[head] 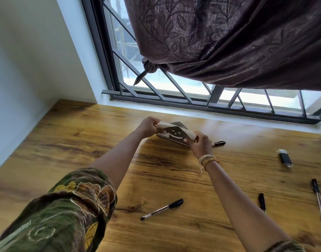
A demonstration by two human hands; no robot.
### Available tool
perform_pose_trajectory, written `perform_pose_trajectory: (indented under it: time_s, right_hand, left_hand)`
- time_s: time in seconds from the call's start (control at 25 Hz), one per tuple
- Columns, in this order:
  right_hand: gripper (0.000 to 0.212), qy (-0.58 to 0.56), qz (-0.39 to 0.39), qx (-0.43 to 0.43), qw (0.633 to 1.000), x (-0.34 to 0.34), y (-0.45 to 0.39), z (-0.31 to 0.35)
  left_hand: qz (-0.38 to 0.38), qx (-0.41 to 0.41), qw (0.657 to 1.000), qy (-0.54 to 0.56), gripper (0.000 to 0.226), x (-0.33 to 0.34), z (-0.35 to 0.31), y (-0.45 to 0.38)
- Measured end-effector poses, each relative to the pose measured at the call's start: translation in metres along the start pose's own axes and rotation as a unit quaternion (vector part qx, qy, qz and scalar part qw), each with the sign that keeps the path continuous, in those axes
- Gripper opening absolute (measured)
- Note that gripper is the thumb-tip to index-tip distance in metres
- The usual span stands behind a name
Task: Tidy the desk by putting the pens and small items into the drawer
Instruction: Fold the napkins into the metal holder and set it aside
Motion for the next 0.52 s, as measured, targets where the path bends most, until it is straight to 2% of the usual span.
perform_pose_trajectory:
  time_s: [0.24, 0.52]
  right_hand:
    - [0.034, -0.105, 0.037, 0.028, 0.993, -0.009, 0.017, 0.008]
    - [0.036, -0.196, 0.104, 0.053, 0.974, -0.016, 0.054, 0.015]
  left_hand:
    - [0.005, -0.046, 0.992, 0.121, 0.034, -0.005, -0.011, 0.050]
    - [-0.025, -0.115, 0.966, 0.232, 0.032, 0.009, -0.014, 0.127]
Point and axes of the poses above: each hand's wrist, its own y-axis away from the middle knuckle, its own x-axis out of the palm, z = x × y, the point moved 3 cm from there along -y, towards the middle knuckle, and after that the axes turned 10 degrees about -y, right-handed, at the moved point
